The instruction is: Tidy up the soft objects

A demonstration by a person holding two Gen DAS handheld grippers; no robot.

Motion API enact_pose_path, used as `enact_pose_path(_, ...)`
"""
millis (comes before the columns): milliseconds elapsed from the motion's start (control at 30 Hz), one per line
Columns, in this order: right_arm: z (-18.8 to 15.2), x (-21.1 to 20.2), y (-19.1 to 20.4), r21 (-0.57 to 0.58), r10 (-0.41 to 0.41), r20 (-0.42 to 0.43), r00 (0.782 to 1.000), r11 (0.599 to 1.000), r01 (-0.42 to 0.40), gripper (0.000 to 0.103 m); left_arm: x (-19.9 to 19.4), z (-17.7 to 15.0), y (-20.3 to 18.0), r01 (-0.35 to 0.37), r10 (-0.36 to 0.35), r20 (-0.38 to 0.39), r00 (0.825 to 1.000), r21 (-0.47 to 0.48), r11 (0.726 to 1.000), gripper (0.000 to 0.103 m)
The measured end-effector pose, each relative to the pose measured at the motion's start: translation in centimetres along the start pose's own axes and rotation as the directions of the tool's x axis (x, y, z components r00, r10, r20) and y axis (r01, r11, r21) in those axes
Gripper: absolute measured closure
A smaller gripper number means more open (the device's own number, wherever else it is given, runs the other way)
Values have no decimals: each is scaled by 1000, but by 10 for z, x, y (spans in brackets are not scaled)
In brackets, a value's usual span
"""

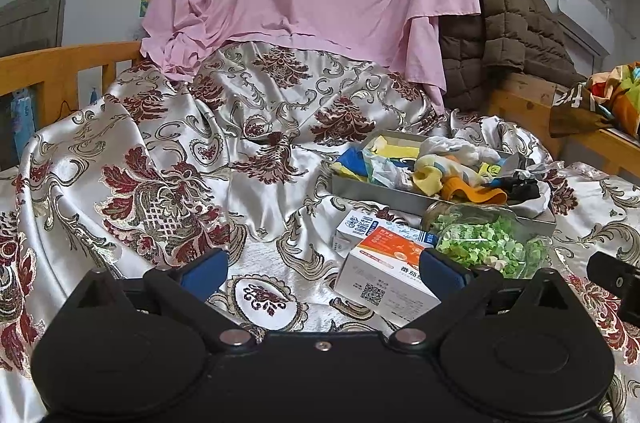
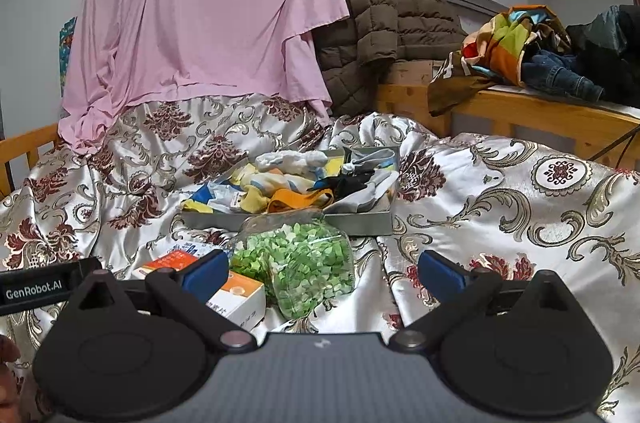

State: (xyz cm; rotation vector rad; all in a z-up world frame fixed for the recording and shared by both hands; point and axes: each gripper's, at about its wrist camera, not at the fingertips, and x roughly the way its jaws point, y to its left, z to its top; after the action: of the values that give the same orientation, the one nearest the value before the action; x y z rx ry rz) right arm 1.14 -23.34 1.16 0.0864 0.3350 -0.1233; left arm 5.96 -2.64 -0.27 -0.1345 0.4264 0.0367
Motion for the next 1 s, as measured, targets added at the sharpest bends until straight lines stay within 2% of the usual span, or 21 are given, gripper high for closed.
enact_pose_path(433,-4,8,4,-27,-1,-61,998,1000,0,0,1,-1,2,-4,4,-6,1000,6,1000,1)
enact_pose_path(1000,-5,9,3,-27,-2,-65,998,1000,0,0,1,-1,1,-4,5,-6,1000,7,1000,1)
